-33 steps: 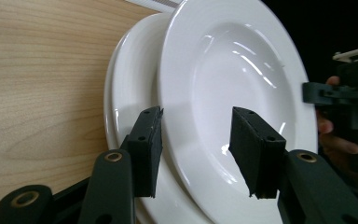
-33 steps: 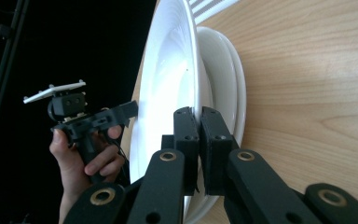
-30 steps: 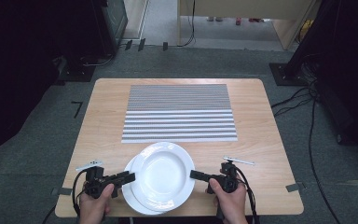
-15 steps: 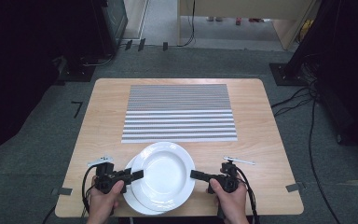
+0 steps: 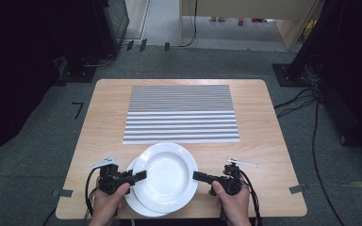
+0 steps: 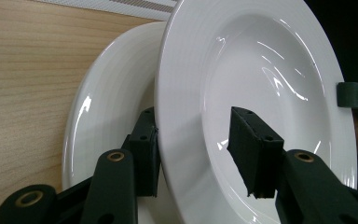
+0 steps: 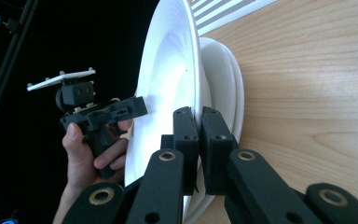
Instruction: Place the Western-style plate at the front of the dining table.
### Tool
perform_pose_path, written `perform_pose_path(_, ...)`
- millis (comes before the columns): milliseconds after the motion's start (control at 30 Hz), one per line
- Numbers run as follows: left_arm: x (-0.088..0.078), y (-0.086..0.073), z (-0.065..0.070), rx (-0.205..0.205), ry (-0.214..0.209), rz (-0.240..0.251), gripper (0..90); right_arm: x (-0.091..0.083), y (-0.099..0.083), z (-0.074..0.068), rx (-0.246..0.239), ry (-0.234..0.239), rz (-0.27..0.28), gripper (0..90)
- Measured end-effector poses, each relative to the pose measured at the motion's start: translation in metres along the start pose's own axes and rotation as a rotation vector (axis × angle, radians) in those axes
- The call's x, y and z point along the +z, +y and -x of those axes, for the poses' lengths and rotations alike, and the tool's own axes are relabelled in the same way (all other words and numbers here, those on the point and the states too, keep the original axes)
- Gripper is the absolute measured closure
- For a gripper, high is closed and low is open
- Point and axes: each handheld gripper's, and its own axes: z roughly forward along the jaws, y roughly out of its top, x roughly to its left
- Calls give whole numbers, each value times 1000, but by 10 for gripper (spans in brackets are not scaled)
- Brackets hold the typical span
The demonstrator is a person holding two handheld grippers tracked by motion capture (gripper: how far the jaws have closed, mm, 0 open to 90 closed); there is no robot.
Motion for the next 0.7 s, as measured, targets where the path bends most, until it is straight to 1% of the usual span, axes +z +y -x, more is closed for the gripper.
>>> perform_pose_path(33, 0, 0, 0, 3, 13, -1, 560, 0, 0, 0, 0, 0, 0, 873)
perform_pose_path(67, 1, -1, 1, 8, 26, 0, 567, 1, -1, -3, -26, -21, 10, 865)
perform_pose_path(100, 1, -1, 1, 8, 26, 0, 570, 2, -1, -4, -41, -32, 14, 861)
perform_pose_path(133, 0, -1, 1, 9, 30, -1, 570, 2, -1, -4, -41, -32, 14, 861)
perform_pose_path(167, 0, -2, 1, 7, 32, 0, 577, 2, -2, -6, -65, -49, 21, 854)
perform_pose_path(200, 0, -2, 1, 7, 32, 0, 580, 2, -2, -6, -65, -49, 21, 854)
perform_pose_path(233, 0, -2, 1, 6, 31, 3, 584, 3, -3, -7, -78, -63, 27, 847)
perform_pose_path(267, -1, -2, 1, 8, 31, 7, 584, 3, -3, -7, -78, -63, 27, 847)
perform_pose_path(300, -2, -2, 1, 8, 30, 10, 587, 4, -4, -8, -91, -73, 29, 841)
perform_pose_path(333, -2, -2, 2, 9, 33, 12, 590, 5, -5, -12, -117, -101, 37, 827)
perform_pose_path(367, -3, -3, 4, 20, 40, 15, 590, 6, -6, -13, -132, -115, 39, 821)
perform_pose_path(467, -4, -3, 4, 21, 34, 20, 591, 8, -8, -17, -166, -158, 47, 798)
perform_pose_path(533, -5, -3, 4, 19, 28, 27, 592, 10, -9, -18, -180, -175, 50, 787)
perform_pose_path(700, -8, -4, 3, 7, 13, 36, 596, 13, -11, -20, -181, -194, 52, 772)
